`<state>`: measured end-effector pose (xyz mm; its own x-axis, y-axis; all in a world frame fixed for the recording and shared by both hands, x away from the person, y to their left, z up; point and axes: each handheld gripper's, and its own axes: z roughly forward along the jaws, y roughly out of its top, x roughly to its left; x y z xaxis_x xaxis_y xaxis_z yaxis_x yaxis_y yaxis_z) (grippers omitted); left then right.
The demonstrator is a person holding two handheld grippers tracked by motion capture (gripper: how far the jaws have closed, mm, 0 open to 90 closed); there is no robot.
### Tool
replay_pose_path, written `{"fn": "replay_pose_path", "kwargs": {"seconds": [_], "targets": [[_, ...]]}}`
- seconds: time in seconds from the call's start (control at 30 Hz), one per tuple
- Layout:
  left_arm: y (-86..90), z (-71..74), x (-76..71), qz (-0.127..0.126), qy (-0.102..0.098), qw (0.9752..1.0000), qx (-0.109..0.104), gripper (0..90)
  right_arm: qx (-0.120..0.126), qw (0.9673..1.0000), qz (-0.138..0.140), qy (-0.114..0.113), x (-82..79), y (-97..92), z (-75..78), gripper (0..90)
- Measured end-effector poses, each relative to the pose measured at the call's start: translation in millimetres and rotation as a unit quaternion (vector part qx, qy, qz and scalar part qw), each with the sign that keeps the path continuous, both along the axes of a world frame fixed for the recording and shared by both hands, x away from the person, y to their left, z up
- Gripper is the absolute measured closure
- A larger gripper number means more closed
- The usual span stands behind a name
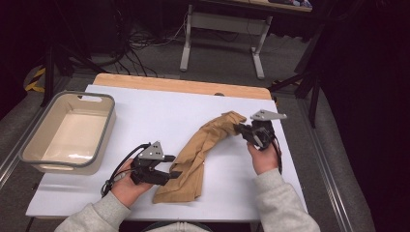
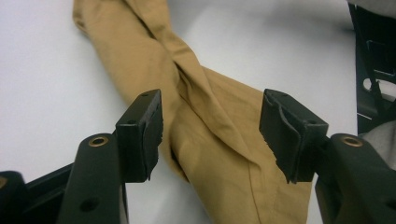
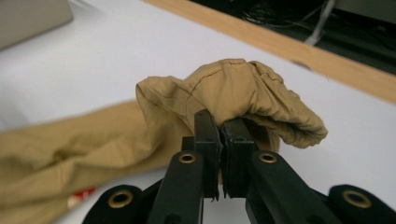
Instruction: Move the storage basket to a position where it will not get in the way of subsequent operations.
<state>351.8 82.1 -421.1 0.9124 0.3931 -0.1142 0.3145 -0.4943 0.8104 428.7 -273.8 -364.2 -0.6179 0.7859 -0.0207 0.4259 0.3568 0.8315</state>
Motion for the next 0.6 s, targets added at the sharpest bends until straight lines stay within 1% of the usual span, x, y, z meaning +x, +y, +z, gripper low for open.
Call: {"fn": "replay_pose_path", "kwargs": {"seconds": [0.03,0.13,0.2,0.23,0.3,0.33,0.37,0.4,0.47,0.53,0.57,0.6], "targets": [[0.3,-0.3,-0.2,0.001,0.0,1.0,0.001,40.1,0.003,1.0,0.007,0.0,9.5,9.3,4.1,87.1],[2.0,-1.1,-1.0,0.003,0.001,1.0,-0.001,39.6,0.01,0.9998,0.019,0.005,30.3,31.8,9.0,86.9],[2.8,-1.9,-0.2,0.004,0.004,1.0,-0.005,39.0,0.015,0.9995,0.026,0.009,45.6,53.7,8.2,85.9],[2.8,-2.3,0.2,0.003,0.006,1.0,-0.006,38.4,0.012,0.9995,0.028,0.007,51.9,64.1,6.5,85.1],[2.5,-3.2,1.1,0.001,0.01,0.9999,-0.006,36.9,0.01,0.9994,0.033,0.009,61.8,82.5,1.5,79.6],[2.1,-3.8,1.5,0.0,0.012,0.9999,-0.007,36.0,0.01,0.9991,0.04,0.01,65.8,92.2,-1.5,74.9],[1.9,-4.2,1.9,-0.002,0.012,0.9999,-0.007,35.5,0.004,0.999,0.045,0.002,67.7,102.9,-3.8,68.2],[1.8,-4.7,2.8,-0.002,0.013,0.9999,-0.005,34.8,-0.004,0.9988,0.047,-0.008,67.4,109.4,-4.5,63.3],[1.0,-6.1,4.6,-0.002,0.018,0.9998,-0.004,33.5,-0.015,0.9985,0.044,-0.029,63.6,114.1,-3.2,56.7],[0.8,-7.7,6.0,0.006,0.017,0.9998,0.001,33.2,-0.017,0.9985,0.039,-0.034,58.3,110.4,-0.1,54.3],[1.3,-8.8,7.4,0.014,0.016,0.9997,0.008,33.3,-0.018,0.9985,0.036,-0.036,55.2,105.8,1.0,53.4],[2.5,-9.6,9.1,0.019,0.018,0.9996,0.012,33.8,-0.012,0.9988,0.033,-0.035,51.3,98.3,1.2,52.2]]}}
